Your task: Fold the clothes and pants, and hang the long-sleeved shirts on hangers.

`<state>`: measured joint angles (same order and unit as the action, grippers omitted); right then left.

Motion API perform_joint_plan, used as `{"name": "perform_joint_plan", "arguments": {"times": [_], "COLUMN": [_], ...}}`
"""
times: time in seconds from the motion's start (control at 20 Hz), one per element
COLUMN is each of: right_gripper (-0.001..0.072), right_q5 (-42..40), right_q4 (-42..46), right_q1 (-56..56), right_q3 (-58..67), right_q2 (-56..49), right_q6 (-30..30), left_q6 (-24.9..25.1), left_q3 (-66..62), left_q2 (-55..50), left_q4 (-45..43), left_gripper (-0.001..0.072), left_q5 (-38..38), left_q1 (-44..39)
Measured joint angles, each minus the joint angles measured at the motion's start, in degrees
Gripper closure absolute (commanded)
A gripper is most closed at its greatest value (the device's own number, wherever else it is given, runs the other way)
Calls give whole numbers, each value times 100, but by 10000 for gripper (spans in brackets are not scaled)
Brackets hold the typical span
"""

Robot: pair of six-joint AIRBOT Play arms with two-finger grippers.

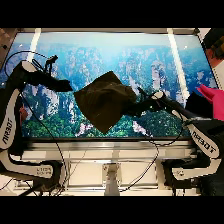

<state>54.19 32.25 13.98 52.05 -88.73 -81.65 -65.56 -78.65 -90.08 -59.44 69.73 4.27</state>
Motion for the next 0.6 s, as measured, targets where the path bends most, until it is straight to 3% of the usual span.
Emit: {"name": "perform_joint_plan", "arguments": {"times": [0.3,0.35,0.45,0.5,0.6], "right_gripper": [682,636,292,261,272], "right_q5": [-269,-328,-376,-398,-199], "right_q4": [761,929,1150,1222,1316], "right_q1": [-1034,-1213,-1460,-1547,-1635], "right_q3": [883,1032,1241,1325,1421], "right_q2": [96,96,103,103,103], "right_q6": [-131,-138,-153,-149,-146], "left_q6": [0,0,13,81,264], "left_q3": [0,0,0,0,0], "left_q2": [4,4,0,-11,-42], "left_q4": [472,586,741,778,855], "left_gripper": [512,509,362,353,353], "left_q5": [107,133,144,142,9], "left_q1": [-37,-85,-267,-398,-737]}}
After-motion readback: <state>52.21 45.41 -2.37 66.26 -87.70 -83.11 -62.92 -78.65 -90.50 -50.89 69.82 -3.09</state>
